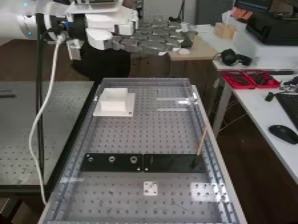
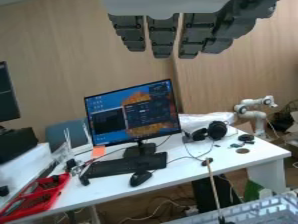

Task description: Grab the drill bit and place it in the clear container

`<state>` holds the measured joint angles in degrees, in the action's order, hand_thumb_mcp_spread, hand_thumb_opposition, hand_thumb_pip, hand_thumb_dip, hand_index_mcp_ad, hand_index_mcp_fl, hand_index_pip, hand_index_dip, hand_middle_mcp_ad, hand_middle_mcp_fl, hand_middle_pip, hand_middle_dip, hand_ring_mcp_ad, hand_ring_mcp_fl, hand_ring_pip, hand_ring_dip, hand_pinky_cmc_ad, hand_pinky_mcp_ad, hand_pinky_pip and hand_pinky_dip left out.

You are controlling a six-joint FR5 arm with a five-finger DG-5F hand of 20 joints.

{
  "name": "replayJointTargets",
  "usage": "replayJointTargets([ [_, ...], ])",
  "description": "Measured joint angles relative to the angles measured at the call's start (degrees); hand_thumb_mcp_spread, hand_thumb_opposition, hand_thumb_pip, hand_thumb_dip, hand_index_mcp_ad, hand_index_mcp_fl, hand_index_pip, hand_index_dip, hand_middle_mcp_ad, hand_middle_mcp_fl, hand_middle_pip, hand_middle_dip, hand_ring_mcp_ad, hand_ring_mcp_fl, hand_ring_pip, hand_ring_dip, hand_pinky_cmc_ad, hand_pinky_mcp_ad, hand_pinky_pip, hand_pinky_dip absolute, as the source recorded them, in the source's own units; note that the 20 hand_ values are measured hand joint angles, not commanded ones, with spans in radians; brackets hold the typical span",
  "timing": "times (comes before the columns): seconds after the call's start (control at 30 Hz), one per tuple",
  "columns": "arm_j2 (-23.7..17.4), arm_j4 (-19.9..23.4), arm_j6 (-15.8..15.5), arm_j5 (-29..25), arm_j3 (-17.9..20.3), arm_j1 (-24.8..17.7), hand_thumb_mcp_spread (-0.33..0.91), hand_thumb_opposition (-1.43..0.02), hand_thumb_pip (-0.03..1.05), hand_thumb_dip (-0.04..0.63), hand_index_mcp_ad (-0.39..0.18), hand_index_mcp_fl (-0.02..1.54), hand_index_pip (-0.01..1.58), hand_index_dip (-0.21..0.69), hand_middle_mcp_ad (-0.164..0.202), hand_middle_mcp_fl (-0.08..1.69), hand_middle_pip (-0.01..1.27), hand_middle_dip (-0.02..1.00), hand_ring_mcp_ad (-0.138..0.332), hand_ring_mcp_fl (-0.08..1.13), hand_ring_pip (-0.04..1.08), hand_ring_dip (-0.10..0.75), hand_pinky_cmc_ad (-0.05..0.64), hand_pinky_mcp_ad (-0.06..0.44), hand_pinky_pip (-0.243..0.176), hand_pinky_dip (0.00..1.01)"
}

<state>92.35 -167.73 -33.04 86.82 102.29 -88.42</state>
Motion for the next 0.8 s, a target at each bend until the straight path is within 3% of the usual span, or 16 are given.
replayJointTargets([
  [0.17,2.0,2.9,5.5,1.1,1.8,1.3,0.01,-0.04,0.05,0.0,0.012,0.0,0.01,0.014,0.08,0.01,0.02,0.03,0.087,0.02,0.01,0.012,0.01,0.019,-0.01,0.02],
  [0.27,3.3,4.3,8.5,1.8,2.7,2.1,0.08,-0.25,0.21,0.007,0.024,0.01,0.03,0.044,0.084,0.01,0.08,0.03,0.091,0.02,0.04,0.014,0.042,0.04,-0.01,0.09],
  [0.3,3.8,4.8,9.6,2.0,3.0,2.5,0.09,-0.33,0.23,0.005,0.028,0.02,0.04,0.052,0.082,0.01,0.09,0.02,0.106,0.02,0.04,0.012,0.047,0.037,-0.016,0.11],
  [0.4,5.7,5.9,11.8,2.6,3.7,3.3,0.12,-0.49,0.28,0.005,0.056,0.03,0.05,0.099,0.082,0.01,0.11,0.02,0.138,0.01,0.06,0.012,0.091,0.089,-0.035,0.14],
  [0.53,7.6,6.9,13.5,2.9,4.2,4.3,0.12,-0.57,0.31,0.005,0.056,0.07,0.05,0.171,0.087,0.01,0.12,0.02,0.185,0.02,0.07,-0.002,0.157,0.119,-0.063,0.21],
  [0.8,11.6,9.4,17.1,2.8,5.4,5.9,0.21,-0.64,0.4,0.005,0.052,0.11,0.07,0.215,0.091,0.01,0.14,0.03,0.19,0.01,0.08,0.0,0.161,0.138,-0.079,0.25],
])
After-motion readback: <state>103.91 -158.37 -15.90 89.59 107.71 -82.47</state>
